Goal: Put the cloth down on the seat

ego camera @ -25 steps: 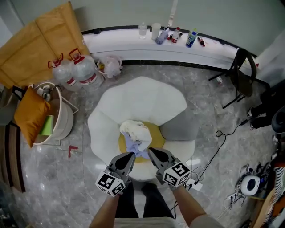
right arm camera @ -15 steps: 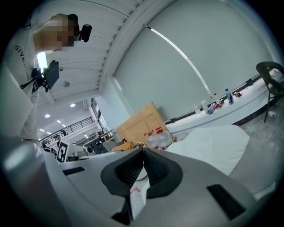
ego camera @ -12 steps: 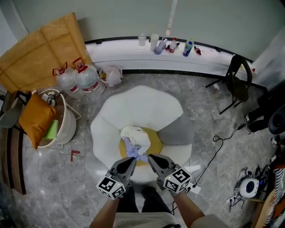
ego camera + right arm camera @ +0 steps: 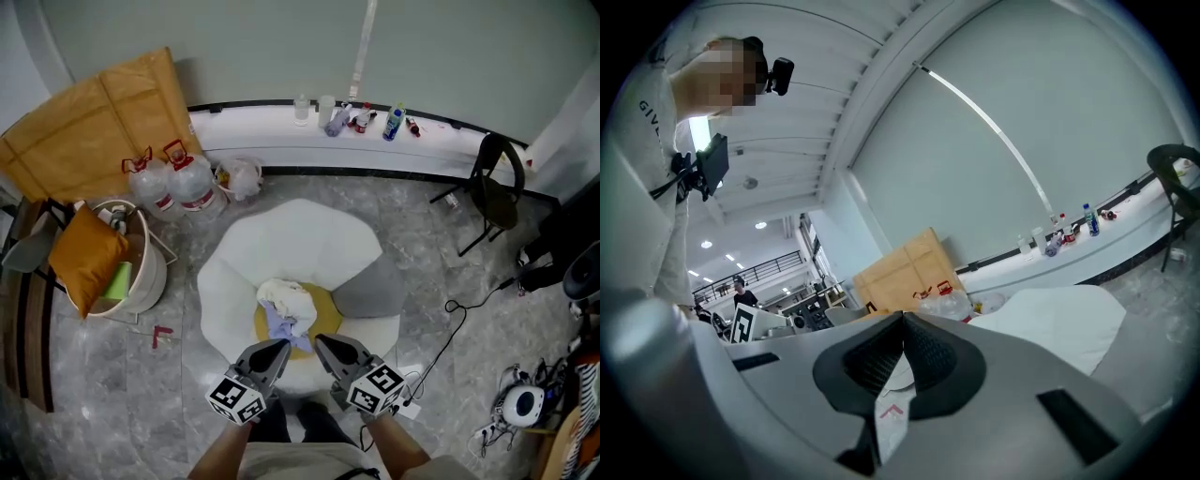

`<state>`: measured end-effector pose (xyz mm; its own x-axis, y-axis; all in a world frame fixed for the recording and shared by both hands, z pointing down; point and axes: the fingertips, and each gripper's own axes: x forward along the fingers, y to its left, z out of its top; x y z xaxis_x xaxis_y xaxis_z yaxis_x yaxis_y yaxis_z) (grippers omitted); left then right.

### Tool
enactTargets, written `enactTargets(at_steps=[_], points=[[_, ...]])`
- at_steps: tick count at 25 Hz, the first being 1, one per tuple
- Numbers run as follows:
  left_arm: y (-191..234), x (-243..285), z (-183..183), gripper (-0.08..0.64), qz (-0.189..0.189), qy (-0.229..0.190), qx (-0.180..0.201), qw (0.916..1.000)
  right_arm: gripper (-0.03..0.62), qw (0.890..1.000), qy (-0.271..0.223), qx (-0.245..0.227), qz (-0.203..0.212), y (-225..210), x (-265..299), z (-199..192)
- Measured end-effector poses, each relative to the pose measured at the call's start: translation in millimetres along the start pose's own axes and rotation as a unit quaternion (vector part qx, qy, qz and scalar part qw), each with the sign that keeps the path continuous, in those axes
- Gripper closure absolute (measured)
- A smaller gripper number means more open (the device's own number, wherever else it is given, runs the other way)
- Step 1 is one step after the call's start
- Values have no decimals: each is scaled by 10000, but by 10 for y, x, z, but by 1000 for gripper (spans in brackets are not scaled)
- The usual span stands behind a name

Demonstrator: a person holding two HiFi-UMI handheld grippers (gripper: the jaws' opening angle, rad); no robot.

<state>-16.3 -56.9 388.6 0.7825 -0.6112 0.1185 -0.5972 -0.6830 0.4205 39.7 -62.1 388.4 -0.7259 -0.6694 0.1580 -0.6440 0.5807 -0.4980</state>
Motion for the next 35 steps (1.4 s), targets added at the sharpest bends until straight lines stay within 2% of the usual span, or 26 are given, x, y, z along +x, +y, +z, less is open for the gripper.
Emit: enactTargets(at_steps=[6,24,35], points=[[-183,-83,102,546,-141,-70,78,9998,575,9999,-45,-35,105,217,-95,134],[-465,-362,496,546,-80,-313,256,9991,575,9991,-134,-277,308,615,-361,403],[-557,-445,607,546,-96,-440,310,9985,575,9988,-208,-312,325,728,-487,484]])
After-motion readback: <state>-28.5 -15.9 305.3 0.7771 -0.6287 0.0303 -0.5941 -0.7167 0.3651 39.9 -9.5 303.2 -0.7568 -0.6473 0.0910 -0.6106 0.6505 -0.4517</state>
